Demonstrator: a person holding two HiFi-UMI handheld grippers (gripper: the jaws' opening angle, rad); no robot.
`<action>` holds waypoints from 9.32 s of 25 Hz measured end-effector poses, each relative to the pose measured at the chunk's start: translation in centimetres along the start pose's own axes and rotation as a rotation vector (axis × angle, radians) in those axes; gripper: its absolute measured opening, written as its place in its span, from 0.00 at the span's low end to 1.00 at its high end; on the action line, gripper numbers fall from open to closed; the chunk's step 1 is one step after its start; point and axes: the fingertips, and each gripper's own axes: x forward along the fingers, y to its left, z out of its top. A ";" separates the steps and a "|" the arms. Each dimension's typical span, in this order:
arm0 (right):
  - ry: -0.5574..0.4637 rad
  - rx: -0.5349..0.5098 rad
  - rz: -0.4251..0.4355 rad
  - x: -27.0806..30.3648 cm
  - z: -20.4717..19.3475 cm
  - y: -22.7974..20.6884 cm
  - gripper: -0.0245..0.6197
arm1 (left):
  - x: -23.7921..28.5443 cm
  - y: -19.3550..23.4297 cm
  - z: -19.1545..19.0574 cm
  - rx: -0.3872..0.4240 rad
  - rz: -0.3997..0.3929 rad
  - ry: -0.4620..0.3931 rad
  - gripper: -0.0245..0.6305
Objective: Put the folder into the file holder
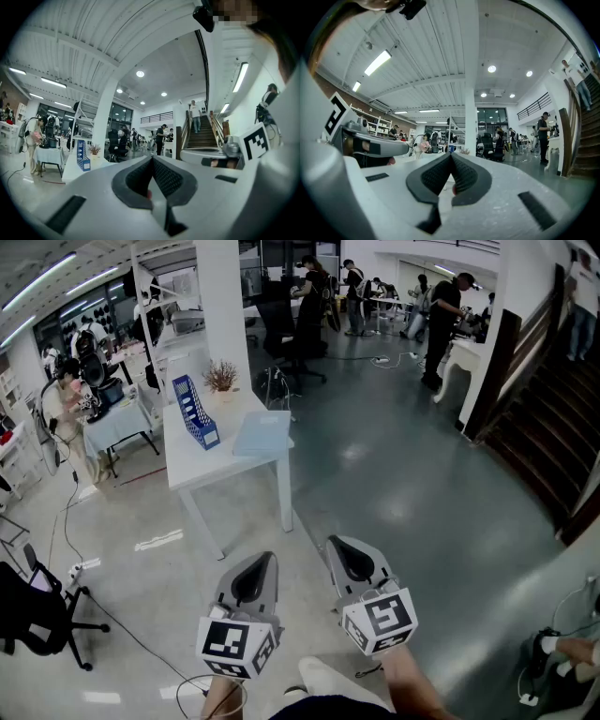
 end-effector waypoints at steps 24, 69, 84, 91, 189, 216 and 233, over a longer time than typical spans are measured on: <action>-0.011 0.051 0.025 4.6 -1.5 -5.0 0.04 | 7.2 1.6 -0.7 -0.023 0.024 0.010 0.05; 0.045 0.155 -0.006 32.5 -5.9 -11.6 0.04 | 28.0 21.2 -2.2 -0.024 -0.065 0.033 0.05; 0.080 0.164 -0.060 39.7 -7.5 -13.4 0.04 | 32.6 27.0 -3.0 -0.042 -0.095 0.050 0.05; 0.097 0.149 -0.073 42.2 -7.9 -15.1 0.04 | 35.3 28.2 -3.2 -0.038 -0.112 0.057 0.05; 0.602 0.774 0.144 76.7 -42.6 -34.2 0.48 | 72.2 46.3 -21.2 -0.167 -0.143 0.264 0.05; 0.624 1.148 0.252 77.0 -44.8 -33.2 0.44 | 74.0 47.6 -23.2 -0.191 -0.189 0.318 0.05; 0.532 1.233 0.210 76.3 -41.2 -34.7 0.34 | 72.2 47.5 -21.9 -0.171 -0.166 0.300 0.05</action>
